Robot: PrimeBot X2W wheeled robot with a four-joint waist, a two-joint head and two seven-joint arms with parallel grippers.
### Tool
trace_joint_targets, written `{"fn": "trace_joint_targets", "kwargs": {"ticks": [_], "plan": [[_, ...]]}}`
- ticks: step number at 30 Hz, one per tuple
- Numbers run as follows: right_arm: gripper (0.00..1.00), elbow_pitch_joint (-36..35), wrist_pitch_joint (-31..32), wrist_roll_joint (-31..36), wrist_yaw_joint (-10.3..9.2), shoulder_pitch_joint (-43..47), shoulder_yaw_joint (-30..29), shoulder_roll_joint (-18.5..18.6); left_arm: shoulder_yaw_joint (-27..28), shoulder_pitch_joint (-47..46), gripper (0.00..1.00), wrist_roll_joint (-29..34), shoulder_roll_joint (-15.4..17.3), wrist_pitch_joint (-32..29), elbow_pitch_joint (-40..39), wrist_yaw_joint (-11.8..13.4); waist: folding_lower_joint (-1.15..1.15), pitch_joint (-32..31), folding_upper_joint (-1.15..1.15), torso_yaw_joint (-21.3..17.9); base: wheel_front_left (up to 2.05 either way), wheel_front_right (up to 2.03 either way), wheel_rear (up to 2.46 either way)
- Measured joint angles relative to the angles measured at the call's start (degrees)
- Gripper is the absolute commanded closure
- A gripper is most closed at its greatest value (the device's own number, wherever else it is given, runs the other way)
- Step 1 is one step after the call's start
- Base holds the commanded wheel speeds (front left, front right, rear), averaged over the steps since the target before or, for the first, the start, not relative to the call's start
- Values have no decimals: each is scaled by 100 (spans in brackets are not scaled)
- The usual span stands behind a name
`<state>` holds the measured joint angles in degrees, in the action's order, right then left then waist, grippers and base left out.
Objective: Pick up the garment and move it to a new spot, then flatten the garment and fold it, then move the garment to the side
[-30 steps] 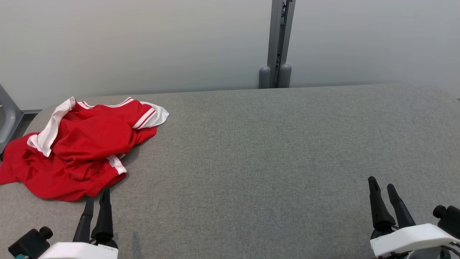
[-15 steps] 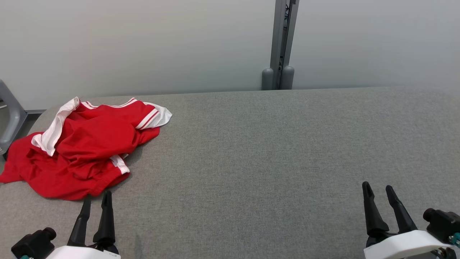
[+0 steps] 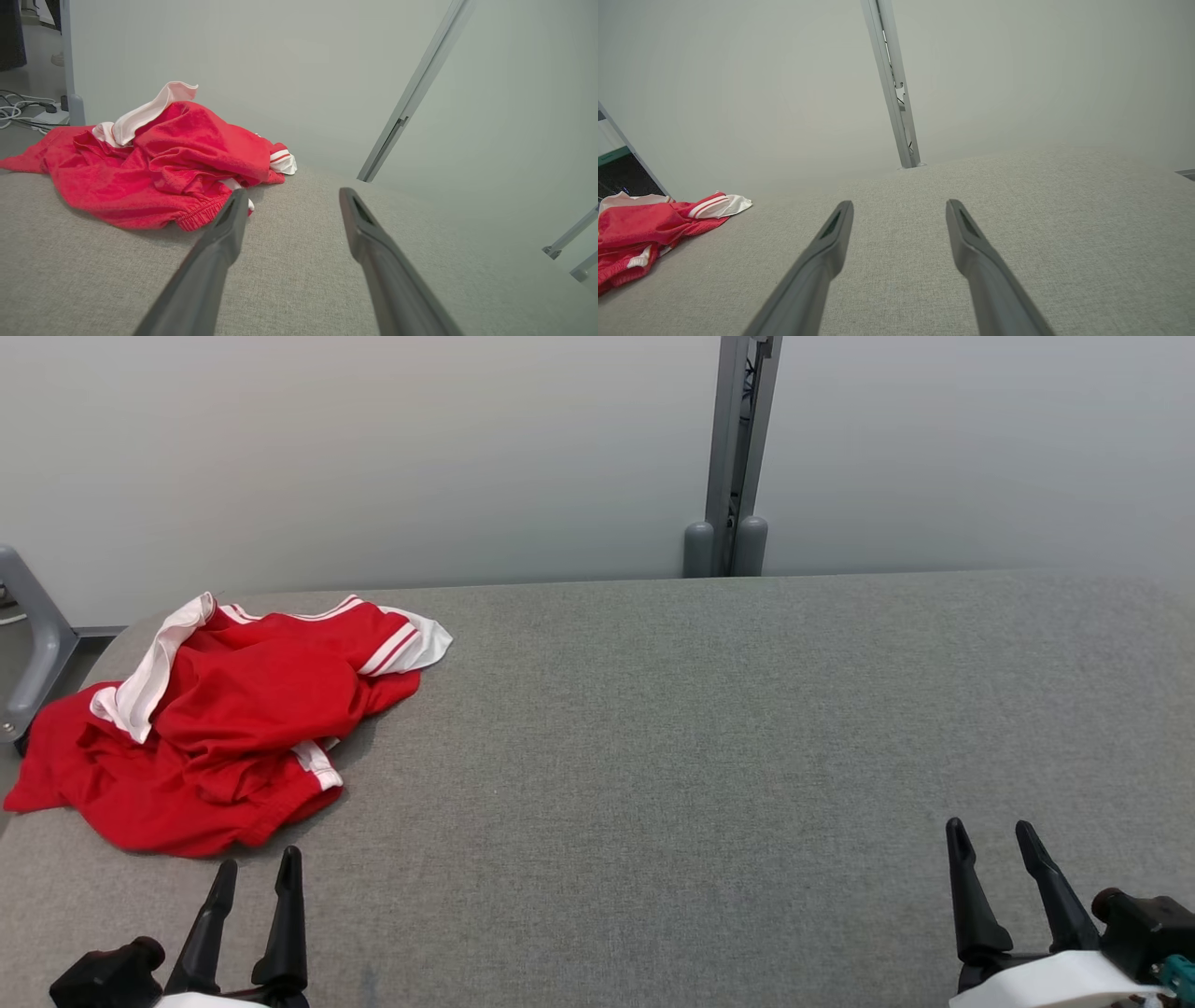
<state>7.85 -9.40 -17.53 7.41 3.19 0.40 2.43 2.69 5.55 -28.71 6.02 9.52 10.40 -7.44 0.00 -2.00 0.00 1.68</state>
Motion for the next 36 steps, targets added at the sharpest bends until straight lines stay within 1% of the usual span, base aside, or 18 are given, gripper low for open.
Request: {"fn": "trace_joint_targets", "kwargs": {"ticks": [12, 18, 36], "plan": [[0, -3, -158, 716, 0, 36, -10, 55, 71, 88, 0, 661, 19, 163, -78, -1, 0, -6, 0, 14, 0, 0, 0], [0, -24, -231, 1012, 1, 55, -129, 56, 108, 105, 0, 956, 49, 232, -100, -1, 0, 12, 0, 12, 0, 0, 0], [0, -112, -425, 1592, 3, 108, -343, 38, 190, 171, 0, 1636, 62, 415, -3, -4, 0, 54, 0, -50, 0, 0, 0]]}}
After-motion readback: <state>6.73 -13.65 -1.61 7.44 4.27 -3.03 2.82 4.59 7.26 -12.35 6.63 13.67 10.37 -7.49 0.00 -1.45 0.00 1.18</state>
